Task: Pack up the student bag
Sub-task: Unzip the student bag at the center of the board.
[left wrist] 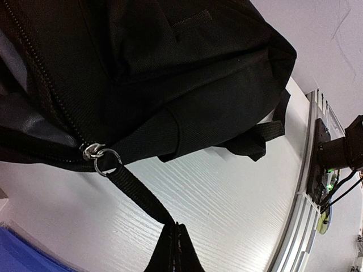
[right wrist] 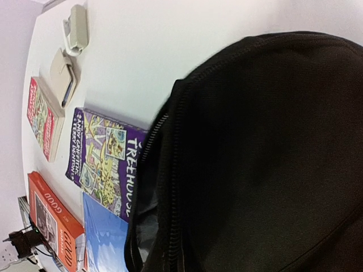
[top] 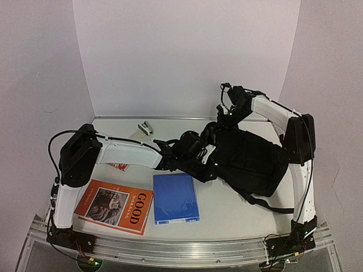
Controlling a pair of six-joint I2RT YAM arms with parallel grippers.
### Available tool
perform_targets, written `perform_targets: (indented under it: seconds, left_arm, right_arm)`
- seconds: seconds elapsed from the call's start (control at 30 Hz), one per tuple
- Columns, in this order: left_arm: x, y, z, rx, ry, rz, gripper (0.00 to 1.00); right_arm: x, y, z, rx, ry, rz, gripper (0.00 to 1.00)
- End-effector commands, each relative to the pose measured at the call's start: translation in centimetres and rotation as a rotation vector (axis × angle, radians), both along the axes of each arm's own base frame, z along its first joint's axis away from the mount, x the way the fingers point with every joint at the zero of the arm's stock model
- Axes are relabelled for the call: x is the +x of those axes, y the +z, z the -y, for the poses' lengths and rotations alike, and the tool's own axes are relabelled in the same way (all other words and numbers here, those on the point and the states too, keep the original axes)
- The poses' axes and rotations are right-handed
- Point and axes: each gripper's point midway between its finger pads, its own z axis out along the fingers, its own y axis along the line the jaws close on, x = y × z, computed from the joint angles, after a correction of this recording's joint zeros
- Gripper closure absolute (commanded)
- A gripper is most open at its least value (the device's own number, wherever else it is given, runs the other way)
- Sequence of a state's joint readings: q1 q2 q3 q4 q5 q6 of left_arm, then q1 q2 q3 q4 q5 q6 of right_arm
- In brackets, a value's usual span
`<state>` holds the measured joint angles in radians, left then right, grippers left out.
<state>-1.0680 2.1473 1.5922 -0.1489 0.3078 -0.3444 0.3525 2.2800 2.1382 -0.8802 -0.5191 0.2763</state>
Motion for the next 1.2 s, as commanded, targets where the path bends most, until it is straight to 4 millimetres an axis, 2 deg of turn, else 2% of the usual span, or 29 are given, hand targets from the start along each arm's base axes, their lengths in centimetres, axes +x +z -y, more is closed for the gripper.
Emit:
perform_targets:
  seconds: [0.0,0.2,0.4,0.5,0.57,0.7,0.8,0.9,0.97,1.17]
  left_arm:
    - [-7.6,-1.4,1.6,0.045,-0.224,-0.076,1.0]
    - [-7.6,-1.1,2.0,0.032,-0.229,-0.069,1.0]
    - [-7.4,0.6,2.5,-0.037,-0.234,-0.051,1.0]
    - [-7.3,0.2,2.7,-0.019,-0.233,-0.058,1.0]
    - [-6.7,0.0,2.2,-0.012,-0.204,-0.06,0.93]
    - [-2.9,2.1,-0.5,-0.082,-0.062,-0.084,0.68]
    - [1.0,4.7,-3.5,-0.145,0.071,-0.061,0.52]
    - [3.6,6.0,-5.0,-0.127,0.152,0.0,0.38]
    - [5.4,6.3,-5.4,-0.103,0.187,0.017,0.32]
    - [11.4,6.4,-5.8,-0.075,0.312,0.032,0.22]
  right_arm:
    - [5.6,4.9,1.6,0.065,-0.081,0.229,1.0]
    - [3.2,3.9,2.0,0.051,-0.037,0.195,1.0]
    - [2.4,4.7,2.1,0.049,-0.012,0.212,1.0]
    - [2.1,5.6,1.8,0.072,0.01,0.225,1.0]
    - [1.2,5.7,1.0,0.115,0.04,0.201,1.0]
    - [-2.1,5.1,0.6,0.17,0.103,0.125,1.0]
    - [-4.8,3.9,1.4,0.143,0.133,0.097,1.0]
    - [-7.2,2.8,2.6,0.097,0.159,0.085,1.0]
    - [-8.5,2.4,3.2,0.073,0.178,0.081,1.0]
    - [-12.4,-0.1,5.9,-0.068,0.244,0.045,1.0]
